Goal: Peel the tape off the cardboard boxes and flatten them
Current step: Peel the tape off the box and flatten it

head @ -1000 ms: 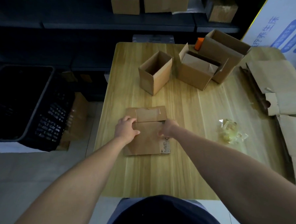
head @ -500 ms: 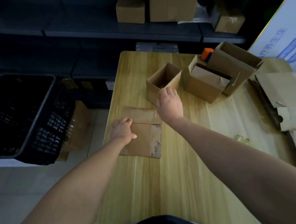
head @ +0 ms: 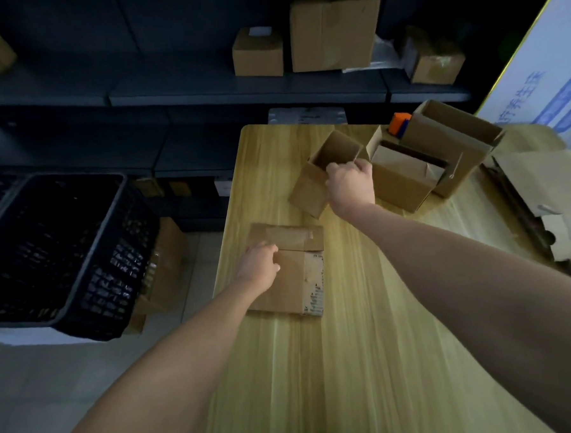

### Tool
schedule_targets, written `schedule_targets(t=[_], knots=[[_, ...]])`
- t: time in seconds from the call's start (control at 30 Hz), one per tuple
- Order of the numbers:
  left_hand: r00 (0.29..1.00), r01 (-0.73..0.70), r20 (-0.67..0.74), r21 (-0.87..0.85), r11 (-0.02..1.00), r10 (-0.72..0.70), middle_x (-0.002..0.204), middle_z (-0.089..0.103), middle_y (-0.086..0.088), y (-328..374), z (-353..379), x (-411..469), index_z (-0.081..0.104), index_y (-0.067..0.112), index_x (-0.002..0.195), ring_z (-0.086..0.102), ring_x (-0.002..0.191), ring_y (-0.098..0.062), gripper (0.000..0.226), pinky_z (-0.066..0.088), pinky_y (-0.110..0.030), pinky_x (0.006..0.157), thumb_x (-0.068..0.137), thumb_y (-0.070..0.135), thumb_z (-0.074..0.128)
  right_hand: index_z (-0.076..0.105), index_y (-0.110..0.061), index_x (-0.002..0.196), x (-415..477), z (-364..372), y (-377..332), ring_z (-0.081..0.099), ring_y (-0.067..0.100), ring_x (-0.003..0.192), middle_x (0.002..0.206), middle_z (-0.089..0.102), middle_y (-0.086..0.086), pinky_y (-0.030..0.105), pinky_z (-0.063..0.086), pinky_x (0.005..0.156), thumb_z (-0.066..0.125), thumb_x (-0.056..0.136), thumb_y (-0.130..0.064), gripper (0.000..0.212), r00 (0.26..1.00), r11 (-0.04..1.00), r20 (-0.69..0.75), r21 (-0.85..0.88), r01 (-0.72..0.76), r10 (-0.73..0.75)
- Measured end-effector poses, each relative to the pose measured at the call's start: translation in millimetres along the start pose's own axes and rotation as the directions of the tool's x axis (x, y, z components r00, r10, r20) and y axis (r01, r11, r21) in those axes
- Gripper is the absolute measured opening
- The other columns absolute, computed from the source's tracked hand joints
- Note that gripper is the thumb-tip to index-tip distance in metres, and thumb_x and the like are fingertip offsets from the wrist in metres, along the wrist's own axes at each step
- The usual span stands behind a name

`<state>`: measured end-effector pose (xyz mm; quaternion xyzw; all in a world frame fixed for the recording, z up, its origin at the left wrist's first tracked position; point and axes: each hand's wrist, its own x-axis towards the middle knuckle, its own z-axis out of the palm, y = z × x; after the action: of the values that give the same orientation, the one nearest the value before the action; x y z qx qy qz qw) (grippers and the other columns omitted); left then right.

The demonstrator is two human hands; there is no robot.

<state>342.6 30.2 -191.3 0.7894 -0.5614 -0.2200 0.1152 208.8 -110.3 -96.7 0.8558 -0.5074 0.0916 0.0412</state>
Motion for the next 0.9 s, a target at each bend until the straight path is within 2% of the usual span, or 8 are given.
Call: schedule_targets(t=[0.07, 0.17, 0.23, 0.3, 0.53, 0.6, 0.73, 0.9], knots=[[0.993, 0.038, -0.101, -0.157, 0.987, -0.055, 0.136, 0.051, -0.003, 18.6, -19.0, 1.6, 0.051, 0.012, 0.131, 0.055, 0.114, -0.019, 0.038, 0.042, -0.023, 0.089, 0.094, 0.019, 0.055, 0.057, -0.013, 0.106, 0.8, -22.2, 9.1, 0.055, 0.028, 0.106, 0.102, 0.065, 0.007, 0.04, 0.022, 0.11, 0.044, 0.098, -0.015, 0.016, 0.998, 0.993, -0.057, 0.112, -0.032, 0.038], [0.966, 0.074, -0.184, -0.479, 0.875, -0.182, 0.134, 0.052, -0.004, 53.9, -45.4, 10.1, 0.047, 0.011, 0.135, 0.051, 0.119, -0.019, 0.047, 0.04, -0.027, 0.099, 0.092, 0.027, 0.058, 0.056, -0.007, 0.116, -5.3, -54.7, 21.2, 0.054, 0.03, 0.109, 0.105, 0.063, 0.012, 0.038, 0.03, 0.104, 0.042, 0.099, -0.015, 0.023, 0.983, 0.931, -0.082, 0.342, -0.128, 0.165], [0.967, 0.052, -0.153, -0.666, 0.744, -0.204, 0.138, 0.046, -0.002, 77.4, -58.2, 11.1, 0.038, 0.014, 0.14, 0.047, 0.123, -0.018, 0.065, 0.038, -0.036, 0.105, 0.086, 0.036, 0.065, 0.053, -0.006, 0.123, -12.6, -68.6, 32.3, 0.056, 0.028, 0.107, 0.107, 0.062, 0.012, 0.036, 0.041, 0.095, 0.041, 0.1, -0.017, 0.028, 0.955, 0.802, -0.004, 0.544, -0.248, 0.298], [0.981, -0.008, -0.138, -0.734, 0.679, -0.137, 0.144, 0.039, 0.0, 97.2, -64.4, 7.7, 0.032, 0.018, 0.144, 0.041, 0.129, -0.016, 0.079, 0.035, -0.036, 0.107, 0.08, 0.037, 0.072, 0.051, -0.006, 0.127, -20.6, -76.5, 49.3, 0.055, 0.028, 0.11, 0.114, 0.06, 0.012, 0.033, 0.042, 0.086, 0.038, 0.102, -0.02, 0.032, 0.904, 0.652, 0.109, 0.658, -0.377, 0.412], [0.988, -0.148, -0.146, -0.768, 0.623, 0.055, 0.13, 0.054, -0.002, 150.8, -50.7, -13.4, 0.047, 0.017, 0.136, 0.054, 0.118, -0.017, 0.058, 0.046, -0.029, 0.099, 0.083, 0.019, 0.071, 0.055, -0.004, 0.129, -74.6, -67.0, 108.3, 0.054, 0.03, 0.115, 0.126, 0.057, 0.013, 0.039, 0.044, 0.099, 0.038, 0.1, -0.02, 0.037, 0.744, 0.359, 0.327, 0.718, -0.597, 0.582], [0.986, -0.159, -0.145, -0.685, 0.711, 0.081, 0.135, 0.046, -0.001, 165.4, -42.8, -19.5, 0.047, 0.017, 0.137, 0.047, 0.123, -0.016, 0.055, 0.039, -0.027, 0.104, 0.086, 0.018, 0.067, 0.059, -0.003, 0.122, -89.7, -57.2, 119.7, 0.056, 0.029, 0.11, 0.12, 0.06, 0.013, 0.04, 0.047, 0.097, 0.041, 0.099, -0.021, 0.035, 0.715, 0.322, 0.398, 0.693, -0.645, 0.575], [0.992, -0.117, -0.014, -0.441, 0.89, 0.123, 0.143, 0.037, -0.003, 178.3, -22.3, -32.9, 0.048, 0.011, 0.138, 0.037, 0.132, -0.02, 0.052, 0.025, -0.022, 0.103, 0.089, 0.023, 0.064, 0.063, -0.001, 0.107, -116.8, -39.3, 130.6, 0.057, 0.029, 0.092, 0.098, 0.058, 0.01, 0.029, 0.042, 0.072, 0.043, 0.098, -0.02, 0.03, 0.69, 0.33, 0.509, 0.625, -0.707, 0.515], [0.929, 0.003, 0.339, -0.412, 0.911, 0.15, 0.153, 0.013, 0.005, 172.4, 0.4, -52.0, 0.019, 0.024, 0.151, 0.02, 0.14, -0.022, 0.103, 0.023, -0.046, 0.115, 0.07, 0.045, 0.079, 0.06, -0.003, 0.094, -139.1, -28.6, 140.0, 0.052, 0.023, 0.073, 0.086, 0.055, 0.009, 0.025, 0.037, 0.053, 0.043, 0.098, -0.02, 0.024, 0.66, 0.336, 0.591, 0.572, -0.748, 0.463]])
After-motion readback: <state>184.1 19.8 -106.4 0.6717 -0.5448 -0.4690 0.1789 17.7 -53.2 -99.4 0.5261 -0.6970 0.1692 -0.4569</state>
